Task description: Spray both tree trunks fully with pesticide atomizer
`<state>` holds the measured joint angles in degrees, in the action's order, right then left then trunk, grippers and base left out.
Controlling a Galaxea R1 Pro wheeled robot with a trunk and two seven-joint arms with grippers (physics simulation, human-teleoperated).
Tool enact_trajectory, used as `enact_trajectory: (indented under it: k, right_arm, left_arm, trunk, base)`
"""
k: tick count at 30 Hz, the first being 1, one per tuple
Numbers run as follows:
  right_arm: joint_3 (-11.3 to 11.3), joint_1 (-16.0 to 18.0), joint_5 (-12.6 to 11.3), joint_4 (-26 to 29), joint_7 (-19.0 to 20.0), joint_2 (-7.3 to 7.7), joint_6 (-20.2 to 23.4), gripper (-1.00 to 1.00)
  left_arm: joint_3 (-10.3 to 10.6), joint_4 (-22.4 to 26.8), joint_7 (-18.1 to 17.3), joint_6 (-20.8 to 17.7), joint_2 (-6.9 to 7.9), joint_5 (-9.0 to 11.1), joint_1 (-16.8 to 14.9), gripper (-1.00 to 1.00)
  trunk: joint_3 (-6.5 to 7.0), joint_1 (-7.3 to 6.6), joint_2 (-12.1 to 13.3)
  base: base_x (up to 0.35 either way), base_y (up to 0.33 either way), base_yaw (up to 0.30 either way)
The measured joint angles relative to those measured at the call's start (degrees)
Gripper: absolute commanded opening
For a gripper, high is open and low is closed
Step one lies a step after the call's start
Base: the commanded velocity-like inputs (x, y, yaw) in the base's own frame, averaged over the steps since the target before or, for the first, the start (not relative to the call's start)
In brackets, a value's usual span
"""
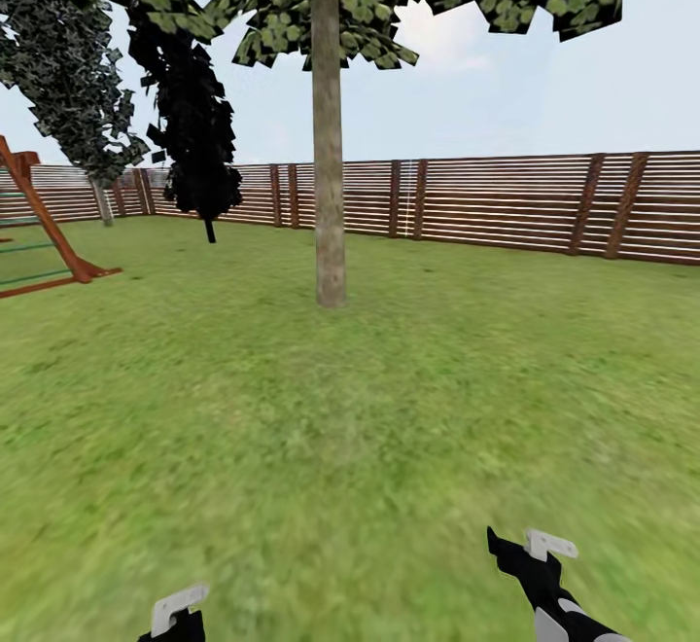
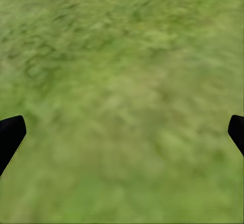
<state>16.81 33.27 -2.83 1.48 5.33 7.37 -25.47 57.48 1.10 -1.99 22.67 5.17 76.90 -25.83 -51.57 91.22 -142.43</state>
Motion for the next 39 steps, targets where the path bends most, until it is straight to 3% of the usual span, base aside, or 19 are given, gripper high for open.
enact_trajectory:
  k: [39]
  right_arm:
    - [0.0, 0.0, 0.0, 0.0, 0.0, -0.13, 0.1, 1.0]
  left_arm:
    - [0.0, 0.0, 0.0, 0.0, 0.0, 0.0, 0.0, -1.0]
  trunk:
    - [0.0, 0.0, 0.0]
  base:
    - [0.33, 0.0, 0.0]
